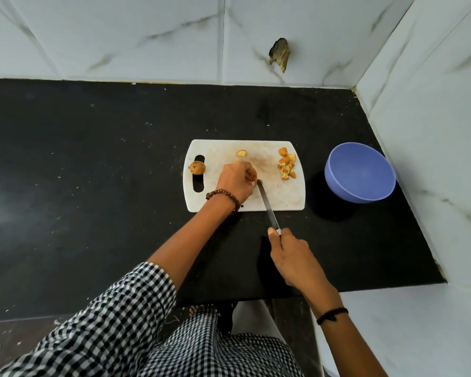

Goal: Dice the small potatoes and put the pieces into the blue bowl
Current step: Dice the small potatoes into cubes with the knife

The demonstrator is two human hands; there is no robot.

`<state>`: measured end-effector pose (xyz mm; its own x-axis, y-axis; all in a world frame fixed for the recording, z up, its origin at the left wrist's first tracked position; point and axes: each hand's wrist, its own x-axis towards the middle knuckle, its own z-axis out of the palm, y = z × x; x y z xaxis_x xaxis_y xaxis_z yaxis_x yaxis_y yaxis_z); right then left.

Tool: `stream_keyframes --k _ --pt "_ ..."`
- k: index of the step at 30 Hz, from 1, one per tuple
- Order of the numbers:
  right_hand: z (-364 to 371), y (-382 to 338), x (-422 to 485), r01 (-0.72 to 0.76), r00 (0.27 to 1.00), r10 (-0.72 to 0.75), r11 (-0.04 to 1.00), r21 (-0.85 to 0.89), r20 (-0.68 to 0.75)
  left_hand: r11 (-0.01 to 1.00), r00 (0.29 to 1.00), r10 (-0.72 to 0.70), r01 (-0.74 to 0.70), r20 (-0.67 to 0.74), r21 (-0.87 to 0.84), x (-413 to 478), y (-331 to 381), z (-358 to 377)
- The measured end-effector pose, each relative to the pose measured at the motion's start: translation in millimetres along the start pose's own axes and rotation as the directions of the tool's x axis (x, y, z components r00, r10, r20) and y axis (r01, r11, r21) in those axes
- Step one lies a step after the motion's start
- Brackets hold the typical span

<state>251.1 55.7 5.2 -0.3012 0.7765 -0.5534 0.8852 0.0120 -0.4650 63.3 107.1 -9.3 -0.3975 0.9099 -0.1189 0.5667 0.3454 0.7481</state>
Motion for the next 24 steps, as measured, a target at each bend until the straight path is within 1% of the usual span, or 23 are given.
stream_keyframes --k 5,8,11,15,19,24 --pt "-4 4 -1 0.027 0.998 -0.02 0.994 0.11 -0.063 0.996 0.999 0.042 -0.043 0.017 0.077 -6 -2 -8" --pt "-6 0 1 0.058 0.993 -0.042 0.988 0.146 -0.109 0.992 0.998 0.045 -0.049 0.042 0.113 -12 -9 -18" --pt "-9 -6 8 0.113 0.983 -0.093 0.986 0.12 -0.159 0.989 0.998 0.016 -0.024 0.062 0.148 -18 -18 -27" --pt "-17 -20 21 0.169 0.964 -0.147 0.982 0.087 -0.22 0.987 0.999 -0.001 -0.007 0.05 0.161 -24 -24 -33" --pt "-27 -35 45 0.201 0.946 -0.176 0.977 0.068 -0.272 0.987 0.999 -0.019 0.012 0.045 0.163 -25 -22 -29" --pt "-35 -57 78 0.271 0.911 -0.256 0.963 0.003 -0.324 0.986 0.999 -0.02 0.013 0.042 0.169 -18 -14 -20"
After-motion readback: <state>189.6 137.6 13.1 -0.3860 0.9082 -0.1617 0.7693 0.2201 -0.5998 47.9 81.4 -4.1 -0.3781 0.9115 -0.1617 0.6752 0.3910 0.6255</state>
